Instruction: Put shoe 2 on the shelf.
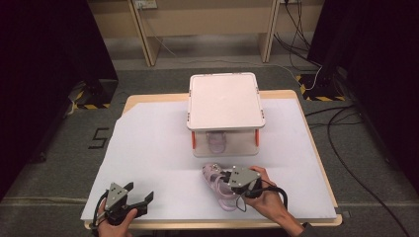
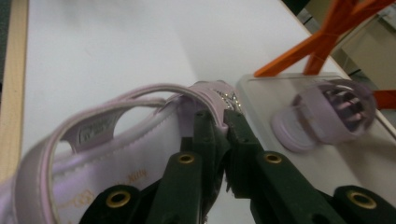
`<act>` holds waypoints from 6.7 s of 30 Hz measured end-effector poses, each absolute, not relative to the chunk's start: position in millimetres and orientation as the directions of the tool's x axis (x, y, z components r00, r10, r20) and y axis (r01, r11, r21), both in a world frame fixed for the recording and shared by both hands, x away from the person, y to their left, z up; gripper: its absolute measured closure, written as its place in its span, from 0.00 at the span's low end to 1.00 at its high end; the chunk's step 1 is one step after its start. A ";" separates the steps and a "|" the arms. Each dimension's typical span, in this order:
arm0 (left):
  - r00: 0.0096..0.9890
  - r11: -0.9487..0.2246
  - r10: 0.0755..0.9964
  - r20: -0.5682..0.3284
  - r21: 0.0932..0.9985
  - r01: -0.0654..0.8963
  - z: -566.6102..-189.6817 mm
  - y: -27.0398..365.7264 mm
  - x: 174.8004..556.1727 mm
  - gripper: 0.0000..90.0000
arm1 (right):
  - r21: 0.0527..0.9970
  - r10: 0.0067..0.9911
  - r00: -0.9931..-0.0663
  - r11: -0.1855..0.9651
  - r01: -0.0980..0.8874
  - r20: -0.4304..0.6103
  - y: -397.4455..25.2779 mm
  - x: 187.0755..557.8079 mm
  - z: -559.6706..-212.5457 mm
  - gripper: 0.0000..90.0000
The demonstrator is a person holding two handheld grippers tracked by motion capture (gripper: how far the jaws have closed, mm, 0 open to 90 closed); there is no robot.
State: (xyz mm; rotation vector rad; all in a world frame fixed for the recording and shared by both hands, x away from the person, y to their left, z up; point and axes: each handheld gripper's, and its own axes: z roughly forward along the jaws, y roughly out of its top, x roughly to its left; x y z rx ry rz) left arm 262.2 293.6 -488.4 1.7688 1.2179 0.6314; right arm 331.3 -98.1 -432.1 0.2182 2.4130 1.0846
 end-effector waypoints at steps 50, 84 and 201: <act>0.395 -0.144 0.917 -0.065 0.866 0.478 -489.5 292.0 262.7 0.18 | 0.724 0.617 -0.660 0.672 0.157 -0.429 -117.7 429.3 -446.9 0.62; 0.397 -0.147 0.915 -0.063 0.868 0.475 -489.6 291.4 262.3 0.18 | 0.807 0.753 -0.631 0.483 0.339 -0.186 -127.0 378.8 -482.8 0.38; 0.396 -0.148 0.916 -0.063 0.864 0.480 -489.8 291.4 261.9 0.18 | 0.820 0.715 -0.683 0.297 0.489 0.148 -215.4 320.8 -469.7 0.28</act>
